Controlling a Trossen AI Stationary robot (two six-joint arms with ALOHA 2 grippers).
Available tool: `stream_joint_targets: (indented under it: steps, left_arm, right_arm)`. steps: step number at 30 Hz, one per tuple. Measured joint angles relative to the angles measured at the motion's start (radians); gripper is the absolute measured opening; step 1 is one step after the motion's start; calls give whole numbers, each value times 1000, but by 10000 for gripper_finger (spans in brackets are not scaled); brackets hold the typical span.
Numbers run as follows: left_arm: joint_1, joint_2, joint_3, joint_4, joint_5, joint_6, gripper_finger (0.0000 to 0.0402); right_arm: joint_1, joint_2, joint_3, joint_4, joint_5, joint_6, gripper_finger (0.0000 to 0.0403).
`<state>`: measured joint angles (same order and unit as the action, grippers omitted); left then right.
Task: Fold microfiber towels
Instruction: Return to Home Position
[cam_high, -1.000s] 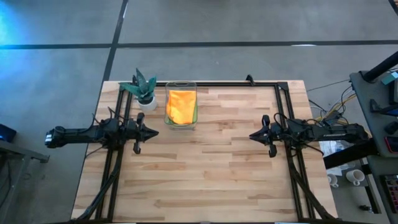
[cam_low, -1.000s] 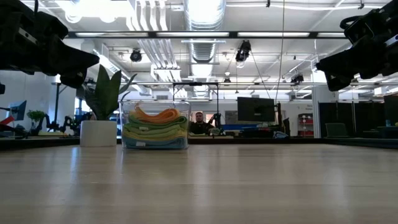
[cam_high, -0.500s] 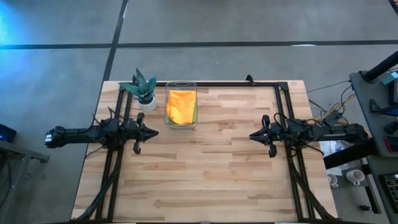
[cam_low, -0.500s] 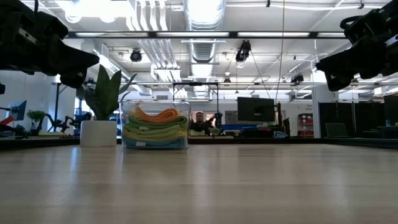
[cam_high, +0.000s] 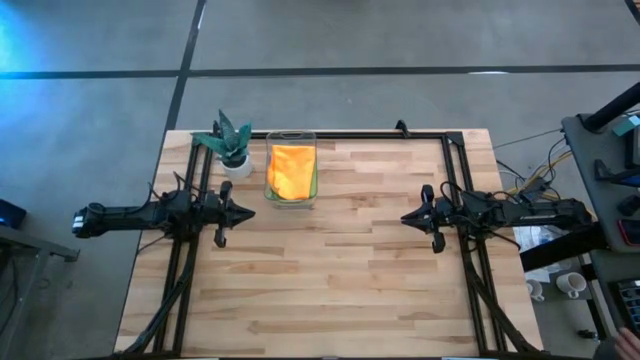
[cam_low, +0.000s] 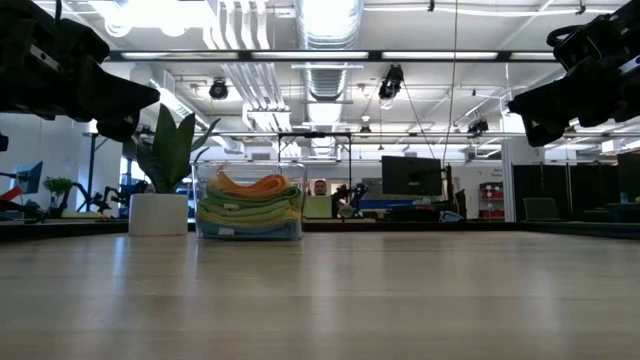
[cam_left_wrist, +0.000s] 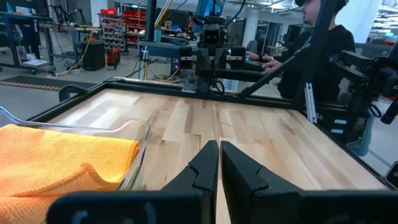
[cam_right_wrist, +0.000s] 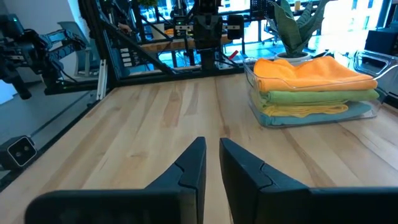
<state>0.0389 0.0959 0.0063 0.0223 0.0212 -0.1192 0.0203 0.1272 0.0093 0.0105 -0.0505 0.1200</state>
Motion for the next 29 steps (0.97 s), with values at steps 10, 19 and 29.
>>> stream_joint_targets:
  steps: [10,19,29]
  left_arm:
    - [0,0,0,0,0,0,3]
    - [0,0,0,0,0,0,3]
    - [0,0,0,0,0,0,3]
  right_arm:
    - [0,0,0,0,0,0,44]
    - [0,0,0,0,0,0,44]
    - [0,0,0,0,0,0,48]
